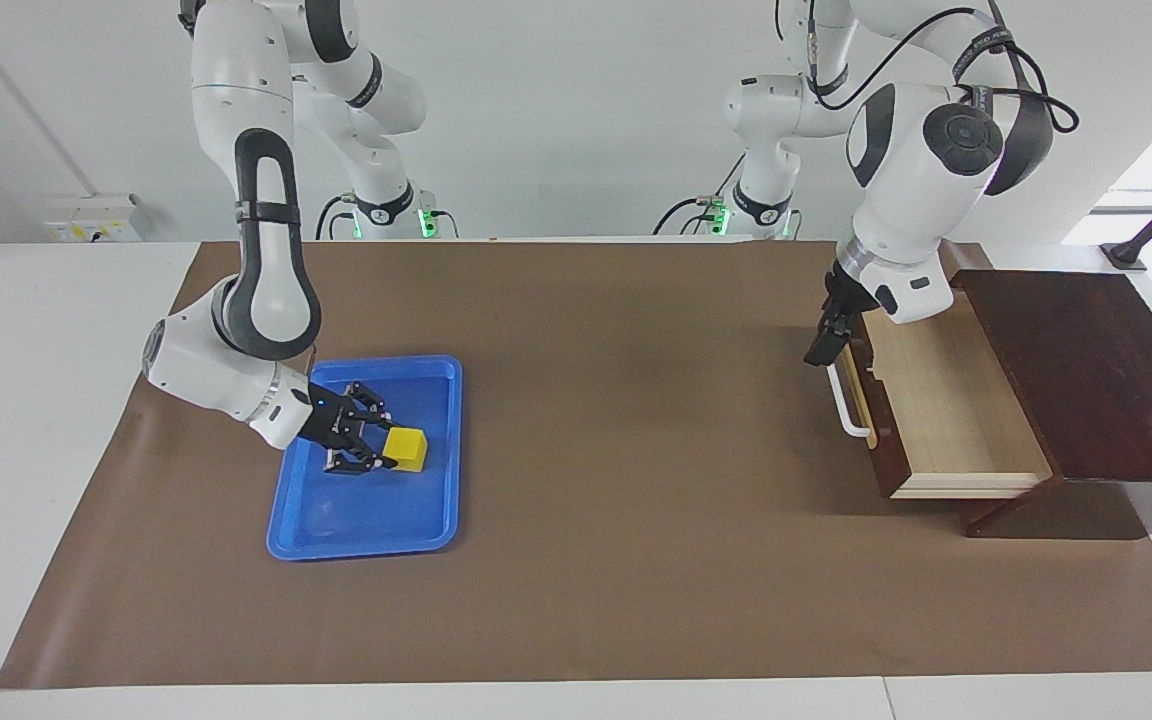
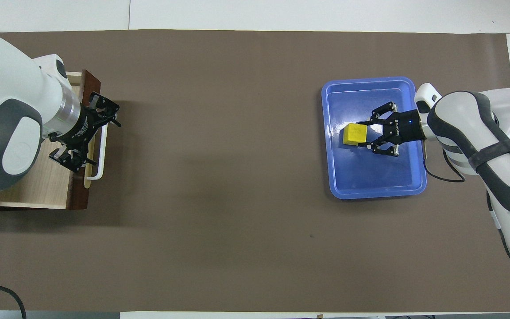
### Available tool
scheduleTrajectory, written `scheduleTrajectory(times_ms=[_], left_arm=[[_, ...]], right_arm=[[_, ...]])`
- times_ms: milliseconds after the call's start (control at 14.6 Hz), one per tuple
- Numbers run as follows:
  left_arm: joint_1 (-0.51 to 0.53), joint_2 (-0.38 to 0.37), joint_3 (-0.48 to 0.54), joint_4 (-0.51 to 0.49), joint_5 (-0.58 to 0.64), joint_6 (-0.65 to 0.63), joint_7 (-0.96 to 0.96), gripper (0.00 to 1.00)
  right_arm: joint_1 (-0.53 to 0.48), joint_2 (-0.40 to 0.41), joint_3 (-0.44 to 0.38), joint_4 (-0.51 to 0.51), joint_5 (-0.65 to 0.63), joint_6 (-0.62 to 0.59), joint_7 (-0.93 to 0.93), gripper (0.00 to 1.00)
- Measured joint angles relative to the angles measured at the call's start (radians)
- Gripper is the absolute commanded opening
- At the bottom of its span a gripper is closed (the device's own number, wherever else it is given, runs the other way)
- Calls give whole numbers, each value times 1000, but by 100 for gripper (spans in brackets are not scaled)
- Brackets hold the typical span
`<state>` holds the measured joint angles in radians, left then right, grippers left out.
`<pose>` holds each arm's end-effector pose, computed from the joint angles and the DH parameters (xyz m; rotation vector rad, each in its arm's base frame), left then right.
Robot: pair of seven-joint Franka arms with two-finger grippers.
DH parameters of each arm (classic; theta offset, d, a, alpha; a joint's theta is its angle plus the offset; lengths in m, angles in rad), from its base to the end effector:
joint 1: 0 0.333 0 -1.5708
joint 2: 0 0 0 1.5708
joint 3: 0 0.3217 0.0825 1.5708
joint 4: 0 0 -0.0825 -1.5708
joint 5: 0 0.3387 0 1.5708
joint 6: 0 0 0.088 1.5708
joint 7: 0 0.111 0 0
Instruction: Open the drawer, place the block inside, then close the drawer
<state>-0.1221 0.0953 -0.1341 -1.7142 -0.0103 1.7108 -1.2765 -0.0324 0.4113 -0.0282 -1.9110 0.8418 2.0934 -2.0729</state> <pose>0.5207 -0.1346 0.5268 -2.6928 -1.5101 0.1334 0.5817 0.0048 0.3082 -1.8855 -1.7403 -0.6361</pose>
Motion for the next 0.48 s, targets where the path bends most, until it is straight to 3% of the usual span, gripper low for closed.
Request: scheduleTrajectory(times_ms=[481], left_arm=[[0, -1, 0, -8, -3, 13, -135, 100]], right_arm=[[23, -47, 5, 42, 0, -5, 15, 0]])
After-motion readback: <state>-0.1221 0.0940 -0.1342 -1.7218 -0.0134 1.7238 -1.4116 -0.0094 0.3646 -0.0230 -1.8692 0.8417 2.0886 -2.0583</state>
